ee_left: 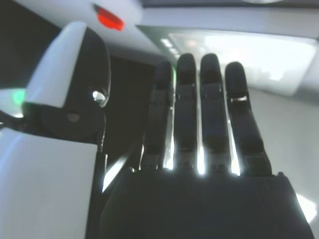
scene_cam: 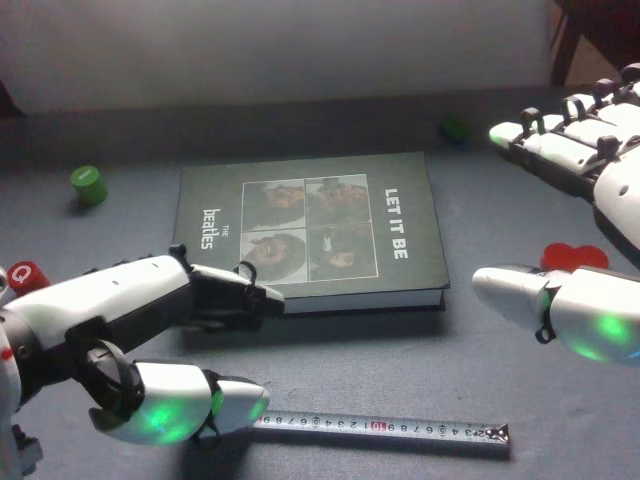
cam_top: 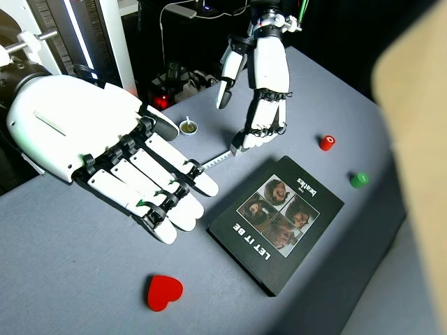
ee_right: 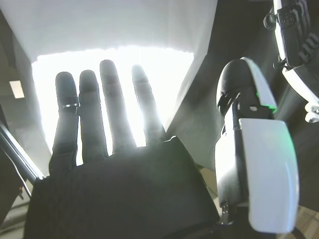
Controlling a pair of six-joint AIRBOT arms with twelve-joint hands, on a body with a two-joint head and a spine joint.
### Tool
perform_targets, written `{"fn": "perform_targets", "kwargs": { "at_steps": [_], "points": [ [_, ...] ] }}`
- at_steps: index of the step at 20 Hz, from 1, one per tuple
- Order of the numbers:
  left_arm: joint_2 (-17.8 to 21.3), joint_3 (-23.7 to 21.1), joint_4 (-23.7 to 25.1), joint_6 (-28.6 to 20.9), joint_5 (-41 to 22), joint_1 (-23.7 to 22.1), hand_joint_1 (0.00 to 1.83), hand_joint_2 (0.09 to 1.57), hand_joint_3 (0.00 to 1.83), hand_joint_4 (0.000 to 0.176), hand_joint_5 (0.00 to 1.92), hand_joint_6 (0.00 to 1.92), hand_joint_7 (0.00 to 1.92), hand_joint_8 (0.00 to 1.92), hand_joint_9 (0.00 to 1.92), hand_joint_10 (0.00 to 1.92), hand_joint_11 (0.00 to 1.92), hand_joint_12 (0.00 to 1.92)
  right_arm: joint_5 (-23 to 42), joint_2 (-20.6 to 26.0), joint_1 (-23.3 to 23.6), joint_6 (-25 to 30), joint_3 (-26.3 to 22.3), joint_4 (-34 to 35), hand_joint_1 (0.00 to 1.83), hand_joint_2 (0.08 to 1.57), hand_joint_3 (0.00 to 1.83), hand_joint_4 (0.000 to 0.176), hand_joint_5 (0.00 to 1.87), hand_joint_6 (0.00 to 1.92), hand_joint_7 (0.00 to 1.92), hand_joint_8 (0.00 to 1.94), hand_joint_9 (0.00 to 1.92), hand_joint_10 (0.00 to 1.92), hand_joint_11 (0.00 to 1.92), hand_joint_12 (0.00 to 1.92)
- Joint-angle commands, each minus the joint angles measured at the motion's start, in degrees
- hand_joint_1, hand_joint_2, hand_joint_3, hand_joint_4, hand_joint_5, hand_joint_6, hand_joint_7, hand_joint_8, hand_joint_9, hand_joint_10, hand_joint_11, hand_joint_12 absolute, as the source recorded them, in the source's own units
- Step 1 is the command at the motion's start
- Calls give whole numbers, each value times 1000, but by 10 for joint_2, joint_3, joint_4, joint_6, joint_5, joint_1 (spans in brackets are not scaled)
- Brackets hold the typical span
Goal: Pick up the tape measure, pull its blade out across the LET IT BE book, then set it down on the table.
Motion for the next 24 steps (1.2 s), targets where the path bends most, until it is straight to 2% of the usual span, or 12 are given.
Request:
{"fn": "perform_targets", "kwargs": {
  "at_steps": [1, 5, 9, 11, 15, 18, 24],
  "points": [
    [-6, -1, 24, -27, -59, 5, 915, 1111, 0, 0, 497, 10, 552, 8, 517, 13, 117, 862, 40, 2, 9, 0, -2, -40, 60, 1127, 8, 64, 196, 3, 277, 1, 186, 3, 0, 743],
    [-27, 0, 101, -160, -170, 91, 918, 1110, 0, 0, 478, 0, 537, 0, 517, 8, 112, 854, 40, 2, 9, -1, -3, -40, 81, 1119, 0, 63, 217, 7, 305, 7, 233, 14, 0, 778],
    [-34, 6, 150, -214, -224, 145, 922, 1112, 0, 0, 484, 4, 546, 5, 522, 8, 108, 851, 39, 2, 9, -2, -3, -40, 90, 1113, 0, 63, 207, 0, 299, 0, 234, 5, 0, 796],
    [-38, 13, 161, -222, -244, 148, 925, 1113, 0, 0, 488, 5, 550, 5, 525, 8, 111, 852, 37, 2, 9, -2, -3, -40, 89, 1113, 0, 63, 204, 0, 290, 0, 220, 0, 0, 796],
    [-50, 18, 151, -221, -293, 148, 929, 1117, 1, 0, 474, 0, 551, 4, 525, 6, 108, 850, 37, 2, 9, -2, -3, -40, 92, 1110, 0, 63, 206, 1, 289, 0, 195, 0, 0, 766],
    [-58, 26, 164, -214, -300, 150, 930, 1117, 1, 0, 478, 3, 555, 4, 525, 5, 107, 848, 37, 2, 9, -2, -3, -40, 92, 1113, 0, 63, 211, 2, 288, 0, 193, 0, 0, 762],
    [-81, 33, 174, -240, -341, 196, 932, 1117, 1, 0, 481, 1, 555, 2, 526, 3, 107, 845, 35, 2, 8, -1, -3, -40, 92, 1117, 1, 64, 202, 0, 275, 0, 186, 0, 0, 726]
  ]
}}
